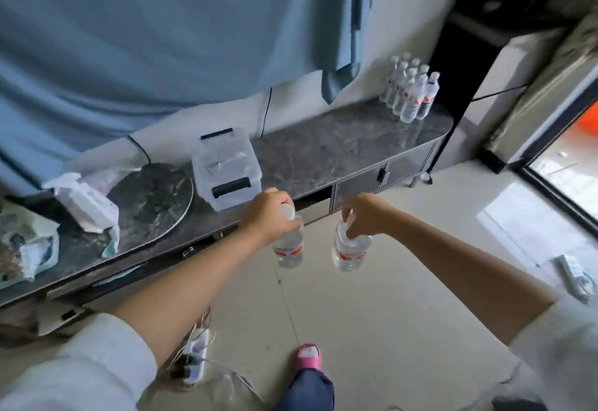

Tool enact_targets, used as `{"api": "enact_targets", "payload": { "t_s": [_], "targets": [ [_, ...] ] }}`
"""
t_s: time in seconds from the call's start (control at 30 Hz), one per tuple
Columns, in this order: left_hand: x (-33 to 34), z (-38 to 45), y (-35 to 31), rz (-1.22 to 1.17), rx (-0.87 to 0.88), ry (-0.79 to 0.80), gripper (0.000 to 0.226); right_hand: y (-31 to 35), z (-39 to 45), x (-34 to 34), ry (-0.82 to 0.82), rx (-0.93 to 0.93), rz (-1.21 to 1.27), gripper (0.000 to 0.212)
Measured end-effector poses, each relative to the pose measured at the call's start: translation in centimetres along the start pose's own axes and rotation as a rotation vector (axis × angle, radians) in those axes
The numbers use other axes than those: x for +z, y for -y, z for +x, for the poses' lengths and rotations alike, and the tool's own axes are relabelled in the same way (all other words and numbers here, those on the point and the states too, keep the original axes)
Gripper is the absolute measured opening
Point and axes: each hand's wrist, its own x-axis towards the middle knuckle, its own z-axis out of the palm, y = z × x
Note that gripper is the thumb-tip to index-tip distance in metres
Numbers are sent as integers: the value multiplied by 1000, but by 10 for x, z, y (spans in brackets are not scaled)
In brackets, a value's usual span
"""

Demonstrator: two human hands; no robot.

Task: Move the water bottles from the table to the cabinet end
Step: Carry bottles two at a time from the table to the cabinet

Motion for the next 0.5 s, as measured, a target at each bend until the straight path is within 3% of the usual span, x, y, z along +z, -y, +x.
{"api": "enact_targets", "payload": {
  "t_s": [0.3, 0.4, 0.5],
  "targets": [
    [27, 179, -67, -22, 170, 99, 19, -82, 85, -85, -171, 205, 163, 32],
    [46, 223, -95, -75, 169, 74, 37, -117, 111, -113, -203, 239, 177, 31],
    [69, 269, -125, -94, 164, 41, 25, -154, 141, -145, -192, 254, 162, 31]
  ]
}}
